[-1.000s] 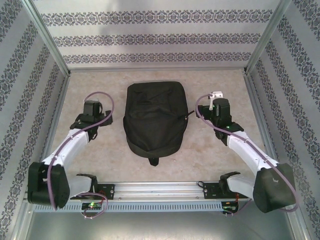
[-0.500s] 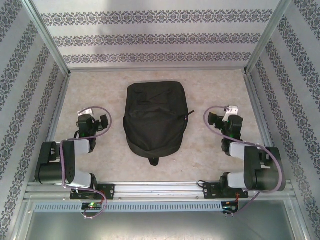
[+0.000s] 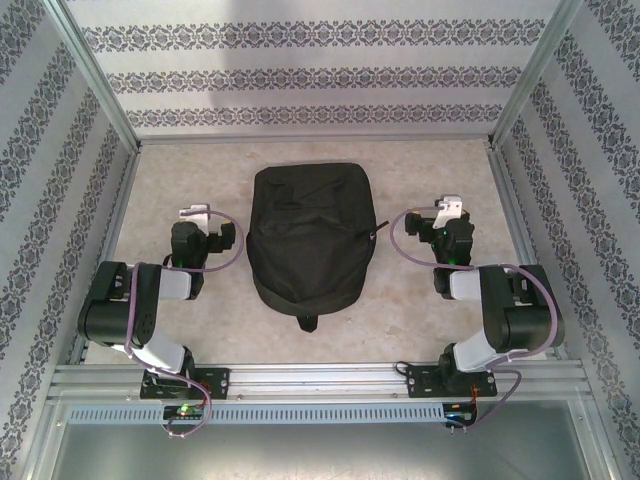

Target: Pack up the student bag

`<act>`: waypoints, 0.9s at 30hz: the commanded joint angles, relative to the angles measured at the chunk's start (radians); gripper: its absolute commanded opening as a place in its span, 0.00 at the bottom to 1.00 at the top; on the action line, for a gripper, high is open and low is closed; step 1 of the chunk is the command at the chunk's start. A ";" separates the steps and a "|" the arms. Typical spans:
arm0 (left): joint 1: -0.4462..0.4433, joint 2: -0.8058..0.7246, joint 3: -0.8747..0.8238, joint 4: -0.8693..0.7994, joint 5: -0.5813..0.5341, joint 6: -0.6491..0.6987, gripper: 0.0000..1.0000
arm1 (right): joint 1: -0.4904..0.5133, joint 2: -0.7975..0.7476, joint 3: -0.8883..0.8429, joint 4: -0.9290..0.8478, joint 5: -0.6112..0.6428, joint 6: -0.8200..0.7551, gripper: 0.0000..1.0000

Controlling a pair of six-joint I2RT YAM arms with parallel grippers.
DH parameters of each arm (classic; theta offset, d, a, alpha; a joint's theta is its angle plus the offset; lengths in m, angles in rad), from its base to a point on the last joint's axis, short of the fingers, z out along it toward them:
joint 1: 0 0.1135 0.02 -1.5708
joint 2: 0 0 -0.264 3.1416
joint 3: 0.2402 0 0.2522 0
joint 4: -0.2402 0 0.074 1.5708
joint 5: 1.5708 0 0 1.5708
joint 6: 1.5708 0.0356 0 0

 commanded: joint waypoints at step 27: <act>0.004 -0.009 0.003 -0.018 -0.023 0.031 0.99 | 0.011 -0.012 -0.007 -0.052 0.034 -0.013 0.98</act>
